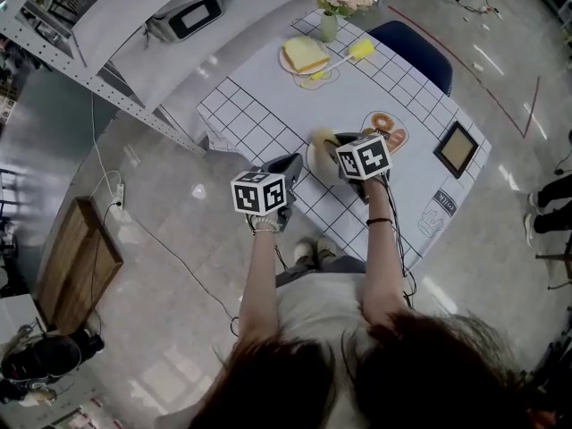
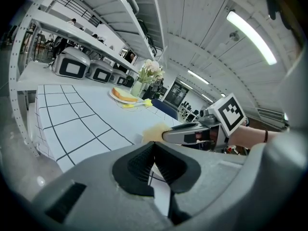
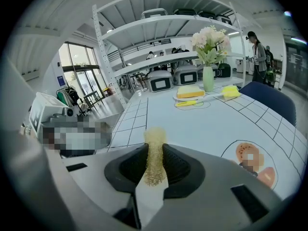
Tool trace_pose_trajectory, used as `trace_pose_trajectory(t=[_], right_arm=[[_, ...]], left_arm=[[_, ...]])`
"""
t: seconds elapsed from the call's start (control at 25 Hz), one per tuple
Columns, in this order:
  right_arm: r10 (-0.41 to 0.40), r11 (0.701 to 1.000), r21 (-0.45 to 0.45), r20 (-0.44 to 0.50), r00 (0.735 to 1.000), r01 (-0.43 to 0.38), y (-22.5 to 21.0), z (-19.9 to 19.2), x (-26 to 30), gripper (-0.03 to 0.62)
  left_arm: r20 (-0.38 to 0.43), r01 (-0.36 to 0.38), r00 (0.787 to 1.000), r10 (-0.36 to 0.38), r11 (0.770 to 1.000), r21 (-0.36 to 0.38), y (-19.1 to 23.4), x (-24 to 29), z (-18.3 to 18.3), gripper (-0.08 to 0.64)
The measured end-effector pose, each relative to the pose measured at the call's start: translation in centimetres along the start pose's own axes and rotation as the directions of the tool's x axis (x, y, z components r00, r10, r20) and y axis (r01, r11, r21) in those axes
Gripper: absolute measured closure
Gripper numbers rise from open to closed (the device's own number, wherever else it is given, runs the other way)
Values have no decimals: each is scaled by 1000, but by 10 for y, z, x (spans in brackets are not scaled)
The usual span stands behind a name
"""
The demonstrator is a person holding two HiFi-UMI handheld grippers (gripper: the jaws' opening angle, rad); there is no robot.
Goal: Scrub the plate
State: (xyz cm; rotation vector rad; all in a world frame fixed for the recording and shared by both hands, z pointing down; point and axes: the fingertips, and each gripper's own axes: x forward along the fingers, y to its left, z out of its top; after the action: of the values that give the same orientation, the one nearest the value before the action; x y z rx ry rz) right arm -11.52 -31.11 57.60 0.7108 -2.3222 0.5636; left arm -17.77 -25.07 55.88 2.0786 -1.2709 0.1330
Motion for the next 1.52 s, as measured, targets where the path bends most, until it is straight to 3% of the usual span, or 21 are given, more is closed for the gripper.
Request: trace_pose_trajectory(t=[0.8, 1.52], right_arm=[[-130, 990, 63, 15, 991, 129, -37, -6, -20, 512], [-155, 985, 76, -8, 988, 155, -47, -19, -42, 512]], left_arm=[[-15, 41, 999, -40, 999, 25, -11, 9, 4, 549], [-33, 87, 996, -86, 995, 47, -31, 17, 3, 549]])
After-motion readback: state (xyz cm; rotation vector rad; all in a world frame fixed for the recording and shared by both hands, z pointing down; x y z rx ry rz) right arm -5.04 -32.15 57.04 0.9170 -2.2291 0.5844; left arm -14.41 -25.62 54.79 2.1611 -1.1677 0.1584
